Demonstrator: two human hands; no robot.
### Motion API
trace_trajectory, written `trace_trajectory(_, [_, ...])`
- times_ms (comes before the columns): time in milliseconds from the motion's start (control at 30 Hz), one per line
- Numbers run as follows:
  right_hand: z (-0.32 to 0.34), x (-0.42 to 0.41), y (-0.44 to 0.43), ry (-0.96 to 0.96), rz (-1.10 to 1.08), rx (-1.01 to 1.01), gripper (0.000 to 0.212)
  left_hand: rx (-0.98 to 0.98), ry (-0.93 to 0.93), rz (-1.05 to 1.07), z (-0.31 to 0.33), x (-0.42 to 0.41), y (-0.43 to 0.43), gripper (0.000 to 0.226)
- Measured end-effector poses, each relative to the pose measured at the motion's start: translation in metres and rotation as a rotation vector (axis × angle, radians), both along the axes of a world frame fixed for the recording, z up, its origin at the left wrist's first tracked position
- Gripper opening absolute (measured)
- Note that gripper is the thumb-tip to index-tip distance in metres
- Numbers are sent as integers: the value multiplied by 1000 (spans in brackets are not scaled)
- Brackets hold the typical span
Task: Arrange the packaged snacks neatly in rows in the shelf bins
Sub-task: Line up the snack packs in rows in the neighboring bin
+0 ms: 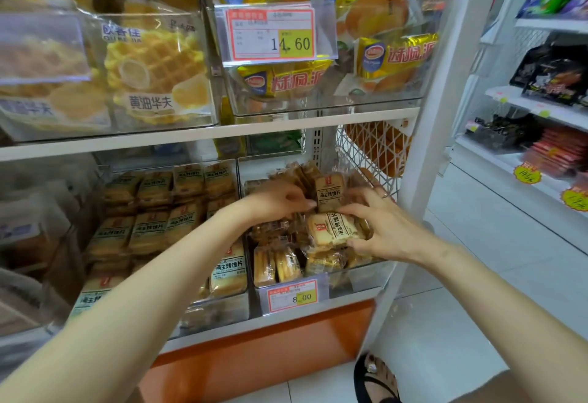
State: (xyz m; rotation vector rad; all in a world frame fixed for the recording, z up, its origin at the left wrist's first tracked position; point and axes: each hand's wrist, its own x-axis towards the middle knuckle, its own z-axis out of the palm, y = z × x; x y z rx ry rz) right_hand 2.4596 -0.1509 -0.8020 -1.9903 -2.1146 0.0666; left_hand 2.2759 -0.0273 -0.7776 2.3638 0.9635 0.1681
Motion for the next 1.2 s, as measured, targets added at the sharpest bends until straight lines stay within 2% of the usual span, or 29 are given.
trace_trajectory(100, [0,0,3,-55,-3,-3,61,147,-79,171,2,-11,20,25])
trace_trajectory(200, [0,0,5,-37,-3,-15,62,185,-187,251,-7,-21,47,24])
trace_trajectory(333, [8,-2,9,108,-29,-24,56,169,-139,262,-22,-12,70,50])
trace_trajectory(433, [10,-6,16,171,-58,78,39,173,-70,253,-31,8,80,63])
trace_trajectory(500, [8,-8,22,211,-60,126,42,201,29,254,-35,20,87,64])
trace_trajectory(600, [5,-10,30,260,-59,140,59,223,150,216,-37,28,94,63])
trace_trajectory(700, [5,-9,35,289,-58,156,50,218,135,156,-35,26,100,65])
trace_trajectory(800, [5,-9,38,302,-58,153,31,195,66,138,-29,19,101,68])
trace_trajectory(967, [7,-10,38,338,-60,188,29,201,-159,188,-4,-11,78,62])
trace_trajectory(1100, [11,-21,40,387,-62,184,37,161,-307,136,3,-49,42,59])
trace_trajectory(1200, [14,-34,42,422,-32,84,59,82,-385,133,2,-63,15,59])
